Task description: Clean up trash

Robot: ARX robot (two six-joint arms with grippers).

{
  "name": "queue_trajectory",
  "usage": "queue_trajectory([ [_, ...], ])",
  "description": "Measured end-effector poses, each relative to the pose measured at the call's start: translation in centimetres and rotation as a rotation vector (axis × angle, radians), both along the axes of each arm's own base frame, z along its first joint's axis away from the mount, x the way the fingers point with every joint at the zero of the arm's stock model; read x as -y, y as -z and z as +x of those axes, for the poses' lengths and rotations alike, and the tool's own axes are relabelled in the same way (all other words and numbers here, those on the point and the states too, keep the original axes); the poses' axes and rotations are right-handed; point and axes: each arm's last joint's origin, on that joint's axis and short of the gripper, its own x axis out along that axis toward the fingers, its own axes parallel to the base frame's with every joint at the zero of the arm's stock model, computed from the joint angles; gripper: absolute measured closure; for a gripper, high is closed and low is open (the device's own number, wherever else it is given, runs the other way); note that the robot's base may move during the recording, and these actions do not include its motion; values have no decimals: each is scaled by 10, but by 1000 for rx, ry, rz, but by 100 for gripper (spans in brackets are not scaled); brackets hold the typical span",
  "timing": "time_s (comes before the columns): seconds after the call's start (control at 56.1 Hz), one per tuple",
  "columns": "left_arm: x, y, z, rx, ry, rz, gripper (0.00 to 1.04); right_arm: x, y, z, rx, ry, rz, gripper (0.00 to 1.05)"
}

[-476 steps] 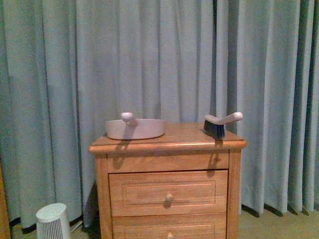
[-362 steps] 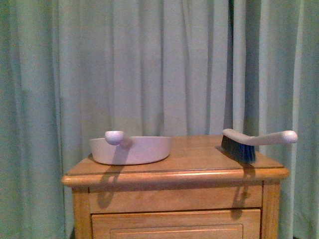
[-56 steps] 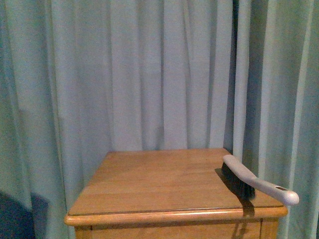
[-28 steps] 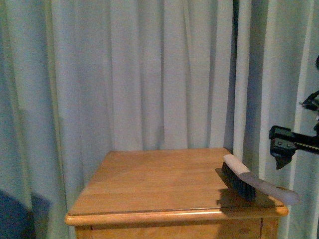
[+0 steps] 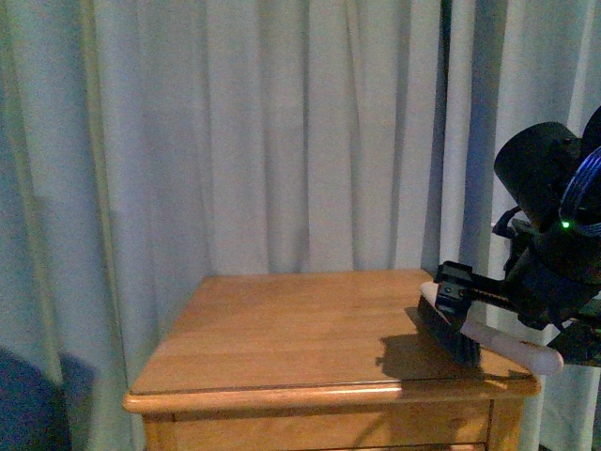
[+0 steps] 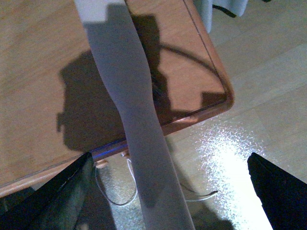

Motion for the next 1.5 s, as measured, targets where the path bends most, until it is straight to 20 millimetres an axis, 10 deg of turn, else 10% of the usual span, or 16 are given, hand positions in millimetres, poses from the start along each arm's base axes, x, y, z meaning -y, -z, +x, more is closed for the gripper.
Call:
queue_trajectory([
  [0.232, 0, 0, 0, 0, 0, 0, 76, -4, 10, 4, -23, -6, -1, 8],
  [0.713, 0, 0, 0, 0, 0, 0, 76, -4, 12, 7, -3, -47, -6, 82],
  [1.034, 0, 0, 0, 0, 0, 0, 76, 1, -13, -7, 202, -97, -98, 83],
  [1.319, 0, 0, 0, 0, 0, 0, 76, 17, -93, -100, 735, -162, -218, 84],
  [1.497, 0, 0, 0, 0, 0, 0, 76, 47, -107, -203, 986, -190, -231, 84],
])
